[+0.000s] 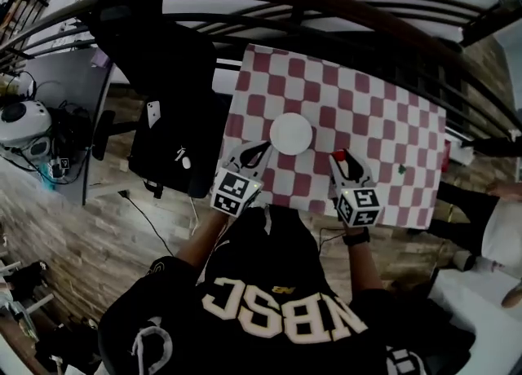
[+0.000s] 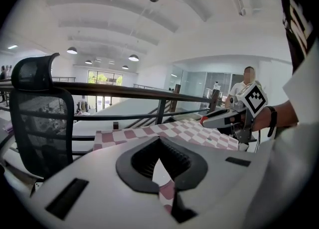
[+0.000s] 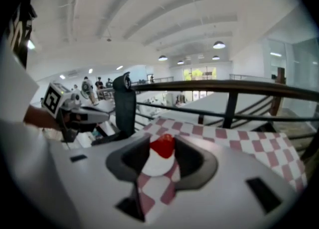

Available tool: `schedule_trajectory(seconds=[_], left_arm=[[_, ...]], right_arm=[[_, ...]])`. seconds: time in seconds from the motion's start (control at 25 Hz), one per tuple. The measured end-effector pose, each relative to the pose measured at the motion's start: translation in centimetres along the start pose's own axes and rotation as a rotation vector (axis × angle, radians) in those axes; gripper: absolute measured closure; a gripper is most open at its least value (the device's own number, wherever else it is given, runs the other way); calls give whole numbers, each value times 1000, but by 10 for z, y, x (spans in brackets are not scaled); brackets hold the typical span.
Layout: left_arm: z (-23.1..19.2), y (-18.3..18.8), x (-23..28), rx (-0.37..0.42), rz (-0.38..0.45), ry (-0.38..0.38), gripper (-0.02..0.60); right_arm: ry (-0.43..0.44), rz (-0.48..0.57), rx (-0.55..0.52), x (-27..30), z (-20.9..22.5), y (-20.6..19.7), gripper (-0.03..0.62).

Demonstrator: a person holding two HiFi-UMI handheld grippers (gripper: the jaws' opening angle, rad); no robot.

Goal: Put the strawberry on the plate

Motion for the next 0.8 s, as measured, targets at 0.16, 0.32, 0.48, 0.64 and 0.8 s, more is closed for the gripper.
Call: schedule_trajectory(seconds=[0.16,0.32,0.48,0.64,0.8], left_arm=[[-11,-4,28,60,-43,-11,575],[-11,-15,44,86,-87,-37,575],[-18,-27,64,66,-115,-46,575],[-19,-52,77,92,-173,-58,575],[-21,-71,91,74,-213,-77,575]], right_arm=[[57,-88,-112,17,47,-2,433],[132,-177,-251,39,68,-4,433],[225,-232,-413,81,75,3,433],[388,-318,-672,122,53,-9,433],[550,-366,-779,162,26,-31,433]])
Point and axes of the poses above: the fingertips, and each gripper's own axes: x forward along the fingers, z to its right, y out of its top, the point moved 1 cm from there along -x, backward along the fingers, and after that the axes turned 6 degrees about y, right-handed, at the moved point
